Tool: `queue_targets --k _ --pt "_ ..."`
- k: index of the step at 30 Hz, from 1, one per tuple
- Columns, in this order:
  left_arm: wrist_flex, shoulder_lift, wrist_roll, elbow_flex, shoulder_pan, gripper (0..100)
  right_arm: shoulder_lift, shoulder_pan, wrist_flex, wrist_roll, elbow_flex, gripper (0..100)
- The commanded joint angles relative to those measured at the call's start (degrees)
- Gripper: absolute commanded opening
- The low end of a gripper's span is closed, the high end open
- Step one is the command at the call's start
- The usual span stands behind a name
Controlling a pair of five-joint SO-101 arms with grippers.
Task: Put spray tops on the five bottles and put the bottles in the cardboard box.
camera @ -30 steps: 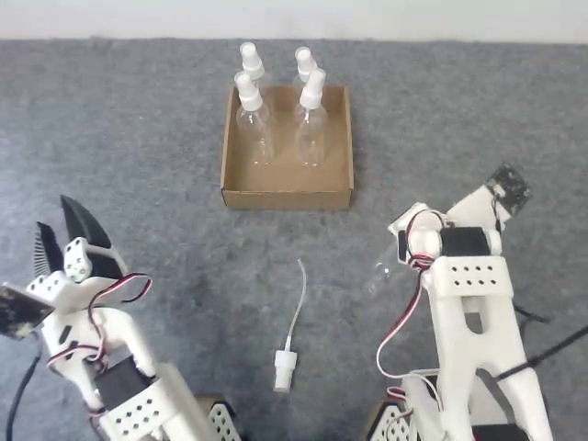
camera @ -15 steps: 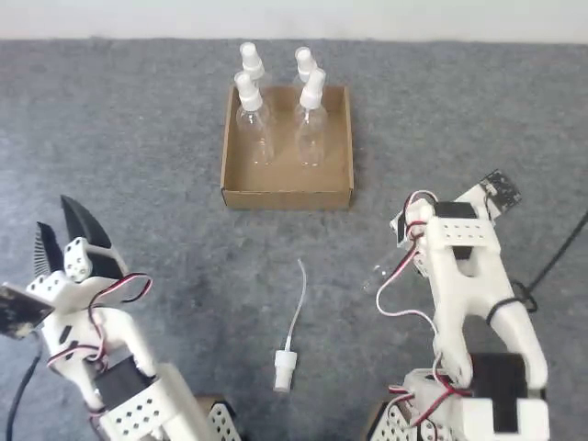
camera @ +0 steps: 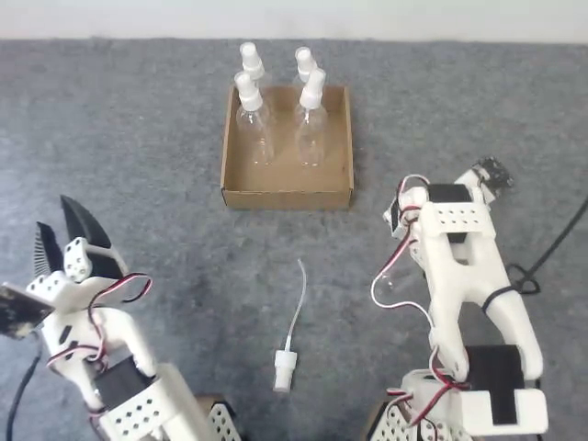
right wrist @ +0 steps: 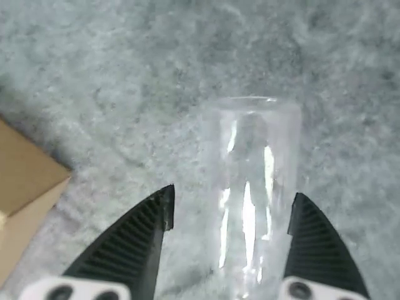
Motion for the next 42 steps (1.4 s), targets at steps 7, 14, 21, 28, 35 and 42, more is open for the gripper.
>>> queue_targets --k 7,14,21,28,35,42 --pt "-1.85 -0.97 0.44 -2.07 0.09 16 -0.48 -0.75 8.92 0.09 -9.32 24.6" --pt "-1.85 -0.97 0.44 -2.07 0.09 16 -0.48 -3.12 17.89 6.15 -14.15 24.6" --pt "-1.85 -0.97 -1.76 -2.07 0.09 16 -0.48 -4.35 22.2 19.52 -15.91 24.4" --pt "-1.85 -0.97 -2.2 -2.07 0.09 16 -0.48 -3.91 25.89 36.75 -15.91 24.3" --pt "-1.85 -0.97 -2.2 -2.07 0.09 16 -3.38 -3.91 30.29 55.12 -15.91 24.2" --pt "-1.85 -0.97 -2.2 -2.07 0.09 16 -16.04 -3.91 33.71 73.05 -15.56 24.2"
